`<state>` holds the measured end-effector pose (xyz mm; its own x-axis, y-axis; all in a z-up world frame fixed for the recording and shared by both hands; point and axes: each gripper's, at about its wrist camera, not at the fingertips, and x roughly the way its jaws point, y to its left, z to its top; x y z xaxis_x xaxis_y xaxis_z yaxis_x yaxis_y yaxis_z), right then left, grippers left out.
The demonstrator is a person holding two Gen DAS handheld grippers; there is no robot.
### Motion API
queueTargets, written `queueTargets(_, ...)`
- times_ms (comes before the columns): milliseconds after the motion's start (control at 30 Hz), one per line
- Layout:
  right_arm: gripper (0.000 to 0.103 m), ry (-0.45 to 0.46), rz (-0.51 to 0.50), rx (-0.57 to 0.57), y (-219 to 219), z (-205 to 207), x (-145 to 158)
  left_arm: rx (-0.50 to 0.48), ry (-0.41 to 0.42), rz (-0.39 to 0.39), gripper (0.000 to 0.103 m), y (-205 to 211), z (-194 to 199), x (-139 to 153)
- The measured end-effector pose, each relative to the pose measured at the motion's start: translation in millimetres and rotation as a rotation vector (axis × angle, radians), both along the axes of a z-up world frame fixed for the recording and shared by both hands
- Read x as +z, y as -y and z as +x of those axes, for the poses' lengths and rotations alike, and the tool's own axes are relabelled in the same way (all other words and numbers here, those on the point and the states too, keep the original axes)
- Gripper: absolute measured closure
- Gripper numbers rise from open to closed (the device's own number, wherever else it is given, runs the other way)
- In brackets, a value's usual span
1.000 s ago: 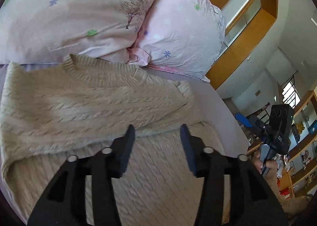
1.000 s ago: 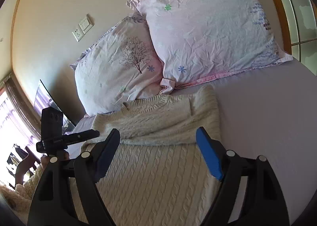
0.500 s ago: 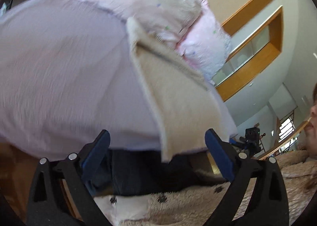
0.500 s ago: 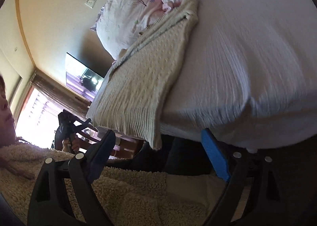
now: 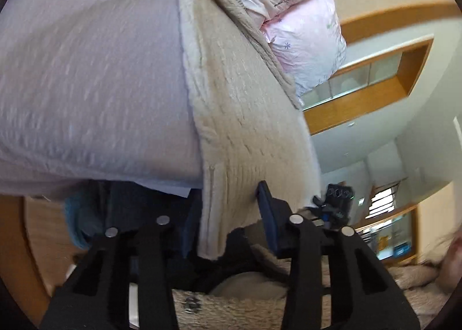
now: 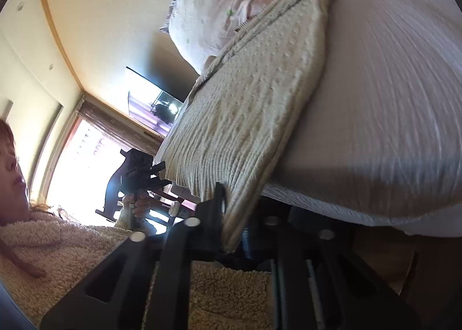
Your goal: Fold small clothes
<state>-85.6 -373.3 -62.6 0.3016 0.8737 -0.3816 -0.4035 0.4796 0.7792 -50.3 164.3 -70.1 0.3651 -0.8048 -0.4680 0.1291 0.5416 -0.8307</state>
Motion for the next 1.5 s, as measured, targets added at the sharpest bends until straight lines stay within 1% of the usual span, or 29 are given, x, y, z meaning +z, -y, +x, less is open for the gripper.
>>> queueTargets(33,0.094,0.015,0.003,0.008,-1.7,-0.3,5.3,0.003,-0.020,-0.011,0.074,-0.7,-2.0,0.8)
queueTargets(67,0.094,0.039,0.005,0.016,-3.3,-1.0,12.5,-0.006,-0.023,-0.031,0.097,-0.7,-5.1,4.4)
queueTargets(100,0.094,0.066,0.012,0.025,-4.0,-2.0,22.6,-0.012,-0.013,-0.060,0.097,-0.9,-7.6,11.1)
queueTargets(133,0.094,0.103,0.020,0.036,-5.3,-0.9,37.5,-0.014,-0.003,-0.057,0.097,-0.5,-7.9,17.9)
queueTargets(200,0.094,0.182,0.019,0.040,-6.8,6.0,67.3,-0.020,0.049,-0.059,0.097,0.9,-6.2,42.7)
queueTargets(267,0.094,0.279,-0.009,0.014,-9.2,24.5,105.0,-0.014,0.117,-0.051,0.097,1.0,7.7,73.9)
queueTargets(333,0.094,0.361,-0.040,-0.050,-13.4,58.1,141.2,0.014,0.199,-0.019,0.097,3.1,39.6,107.0)
queueTargets(400,0.094,0.408,-0.043,-0.123,-14.0,98.8,165.2,0.067,0.254,-0.028,0.097,1.1,77.9,130.6)
queueTargets(433,0.094,0.424,-0.046,-0.176,-14.8,126.8,174.9,0.107,0.276,-0.024,0.097,-0.6,100.1,139.5)
queueTargets(500,0.094,0.401,-0.049,-0.283,-17.0,184.5,180.6,0.199,0.294,-0.009,0.097,-2.4,156.1,149.6)
queueTargets(533,0.094,0.359,-0.070,-0.360,-19.1,223.2,177.3,0.250,0.287,0.018,0.097,-1.1,189.4,148.9)
queueTargets(600,0.094,0.293,-0.139,-0.442,-17.2,269.0,158.5,0.294,0.263,0.069,0.097,5.1,234.9,142.1)
queueTargets(633,0.094,0.225,-0.189,-0.486,-21.0,296.2,142.4,0.310,0.235,0.095,0.097,10.1,255.0,134.1)
queueTargets(667,0.094,0.131,-0.206,-0.505,-22.9,317.2,122.5,0.307,0.188,0.112,0.097,15.7,275.4,120.8)
queueTargets(733,0.091,-0.024,-0.244,-0.531,-26.3,338.1,92.1,0.284,0.105,0.128,0.095,25.1,297.4,99.5)
queueTargets(767,0.079,-0.064,-0.251,-0.539,-26.3,341.2,83.2,0.273,0.085,0.127,0.089,26.6,299.2,94.0)
queueTargets(800,0.069,-0.055,-0.231,-0.544,-23.7,338.4,80.1,0.267,0.091,0.118,0.066,25.1,295.9,93.9)
queueTargets(833,0.044,-0.017,-0.217,-0.559,-20.4,331.8,83.3,0.262,0.108,0.113,0.049,21.1,288.9,99.3)
queueTargets(867,0.012,0.021,-0.215,-0.585,-16.6,323.7,89.5,0.273,0.124,0.121,0.016,14.6,279.2,105.4)
queueTargets(900,0.002,0.067,-0.190,-0.612,-10.8,314.1,98.5,0.295,0.156,0.122,0.007,7.3,263.2,113.0)
queueTargets(967,0.001,0.160,-0.130,-0.609,-3.1,299.4,115.1,0.314,0.187,0.138,0.007,-7.2,244.3,122.7)
queueTargets(1033,0.001,0.237,-0.103,-0.618,3.3,288.2,123.3,0.347,0.145,0.182,0.010,-24.9,236.5,116.6)
queueTargets(1067,0.001,0.245,-0.091,-0.611,4.9,285.9,123.0,0.342,0.119,0.184,0.023,-30.9,237.9,109.6)
queueTargets(1100,0.001,0.238,-0.080,-0.596,7.2,287.1,121.6,0.340,0.085,0.181,0.039,-35.7,237.5,100.8)
queueTargets(1167,0.001,0.205,-0.074,-0.587,12.2,288.9,117.2,0.325,0.019,0.158,0.051,-39.8,239.7,81.5)
queueTargets(1200,0.001,0.194,-0.075,-0.582,10.4,291.9,116.4,0.320,0.005,0.146,0.051,-37.0,243.7,73.5)
queueTargets(1333,0.001,0.179,-0.064,-0.564,4.1,292.4,115.0,0.349,-0.007,0.184,0.050,-26.5,250.2,63.7)
queueTargets(1400,0.001,0.185,-0.050,-0.553,3.7,290.1,117.5,0.363,-0.001,0.178,0.048,-25.7,250.9,62.5)
queueTargets(1500,0.001,0.184,-0.033,-0.530,4.5,289.9,120.3,0.373,0.024,0.209,0.048,-21.6,248.0,63.8)
